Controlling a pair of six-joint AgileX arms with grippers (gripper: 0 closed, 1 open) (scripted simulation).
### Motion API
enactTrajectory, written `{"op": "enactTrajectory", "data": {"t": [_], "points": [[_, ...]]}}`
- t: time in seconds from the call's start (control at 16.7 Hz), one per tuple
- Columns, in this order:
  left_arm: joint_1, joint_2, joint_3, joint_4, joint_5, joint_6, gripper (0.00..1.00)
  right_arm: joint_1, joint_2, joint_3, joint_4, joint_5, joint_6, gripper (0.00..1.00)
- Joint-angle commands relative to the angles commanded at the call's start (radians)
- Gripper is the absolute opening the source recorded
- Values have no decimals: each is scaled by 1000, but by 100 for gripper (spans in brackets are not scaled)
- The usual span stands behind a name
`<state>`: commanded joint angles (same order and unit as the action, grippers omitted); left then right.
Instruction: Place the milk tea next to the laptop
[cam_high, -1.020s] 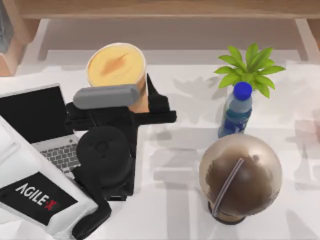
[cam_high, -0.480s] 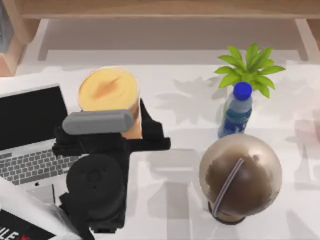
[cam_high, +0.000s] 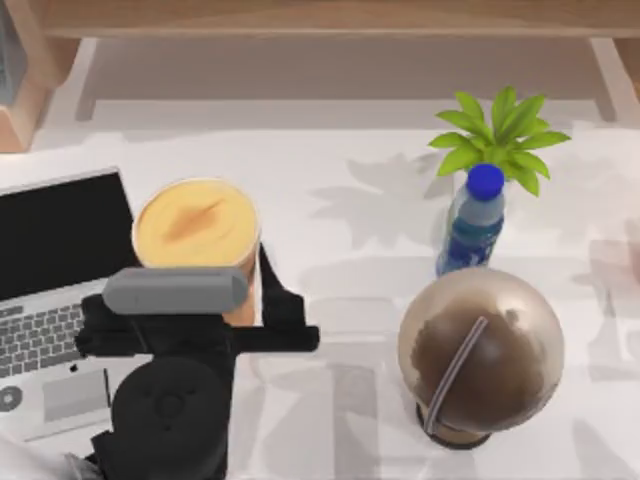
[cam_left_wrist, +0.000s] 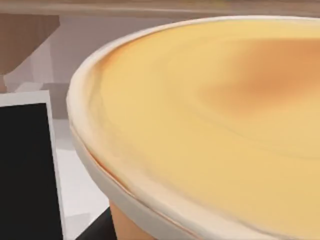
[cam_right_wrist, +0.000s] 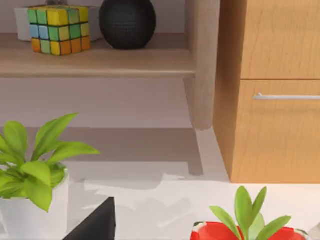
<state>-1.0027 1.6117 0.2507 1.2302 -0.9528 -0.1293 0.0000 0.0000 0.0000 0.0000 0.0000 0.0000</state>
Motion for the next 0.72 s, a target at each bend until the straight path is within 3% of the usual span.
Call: {"op": "enactTrajectory", "data": {"t": [0.72], "points": [[-7, -22, -27, -6, -20, 5, 0, 0, 0, 0, 0, 0, 0, 100]]}}
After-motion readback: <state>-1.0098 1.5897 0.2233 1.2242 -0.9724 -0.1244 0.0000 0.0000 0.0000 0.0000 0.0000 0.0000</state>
